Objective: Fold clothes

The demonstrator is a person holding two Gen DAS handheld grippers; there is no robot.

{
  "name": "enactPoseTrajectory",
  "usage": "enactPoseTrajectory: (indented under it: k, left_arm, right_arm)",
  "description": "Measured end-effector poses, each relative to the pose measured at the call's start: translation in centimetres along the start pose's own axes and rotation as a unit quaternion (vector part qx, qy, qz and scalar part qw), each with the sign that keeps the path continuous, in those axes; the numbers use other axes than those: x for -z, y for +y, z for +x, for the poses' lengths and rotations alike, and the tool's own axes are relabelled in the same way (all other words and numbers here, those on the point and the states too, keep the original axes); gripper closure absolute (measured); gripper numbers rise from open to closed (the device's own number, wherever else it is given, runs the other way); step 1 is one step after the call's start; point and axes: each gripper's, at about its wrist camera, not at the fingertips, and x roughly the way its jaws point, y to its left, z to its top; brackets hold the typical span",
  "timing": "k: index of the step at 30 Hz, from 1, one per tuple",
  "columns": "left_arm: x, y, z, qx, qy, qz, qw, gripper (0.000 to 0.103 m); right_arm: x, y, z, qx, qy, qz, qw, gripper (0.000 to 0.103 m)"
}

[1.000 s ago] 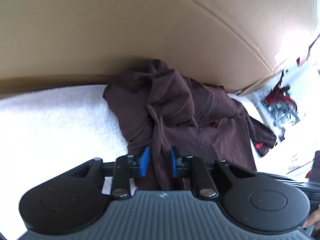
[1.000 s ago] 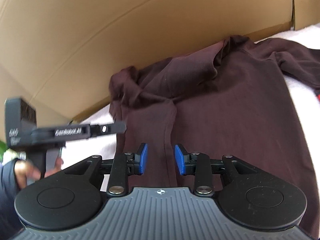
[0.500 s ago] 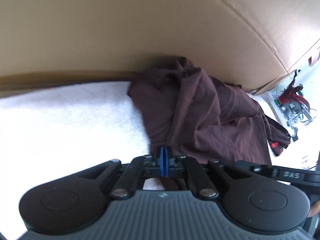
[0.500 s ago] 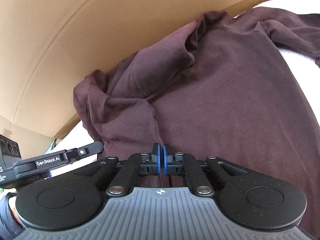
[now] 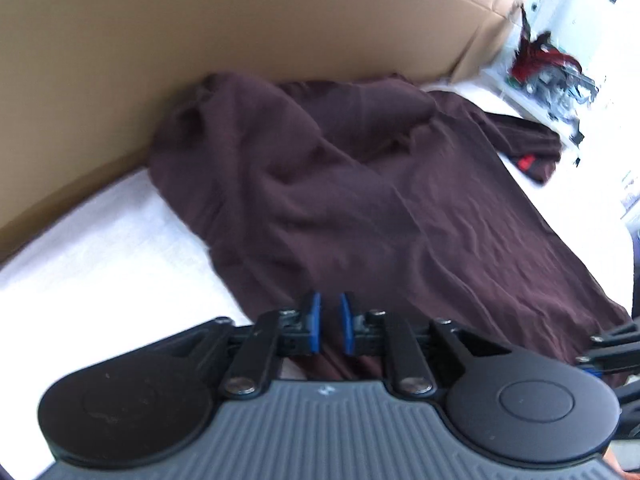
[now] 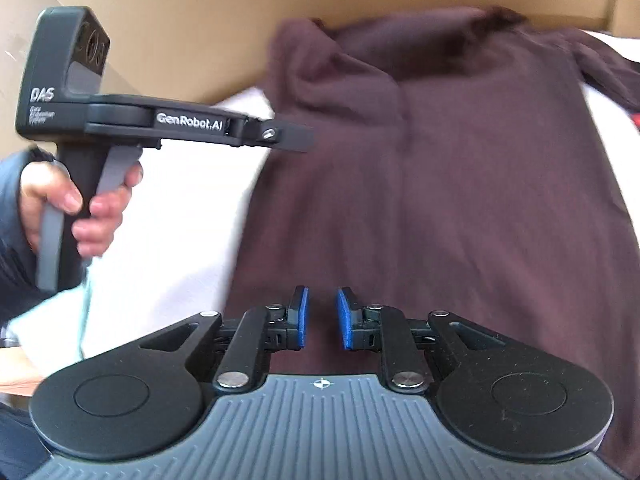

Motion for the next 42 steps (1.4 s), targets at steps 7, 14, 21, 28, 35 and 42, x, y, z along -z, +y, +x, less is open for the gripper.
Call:
enactPoseTrajectory:
  k: [7, 14, 21, 28, 35, 42]
  left_arm:
    - [1.7, -4.0, -5.2, 0.037, -0.040, 0.086, 0.9948, 0.050]
    - [5.7, -6.5, -1.8, 0.011, 0.012, 0.170, 0.9852, 0.044]
    - [-0.6, -6.9, -4.2, 0.057, -0.039, 0.139, 0.9878, 0.041]
    - [-7.3, -8.1, 0.9, 0.064, -0.011, 0.126, 0.9899, 0.041]
    - [-12.7, -7.6, 6.4, 0.028, -0.002, 0.070, 0.9971, 0.040]
    - [-15.2, -3.1, 10.1, -0.055, -0.009, -0.130, 0.9899, 0.049]
  right_arm:
    - [1.8, 1.0, -5.0, -0.018, -0.025, 0.001, 1.000, 0.078]
    - [5.4, 0.9, -3.7, -0.006, 0.008, 0.032, 0.999, 0.077]
    - [5.1, 0.1, -8.3, 0.009, -0.064, 0.082, 0.995, 0.073]
    - [4.6, -4.3, -11.5, 0.054, -0.128, 0.137, 0.981, 0.068]
    - [4.7, -9.6, -12.1, 0.032, -0.121, 0.173, 0.977, 0.067]
    - [3.3, -14.2, -12.2, 0.010, -0.093, 0.174, 0.980, 0.066]
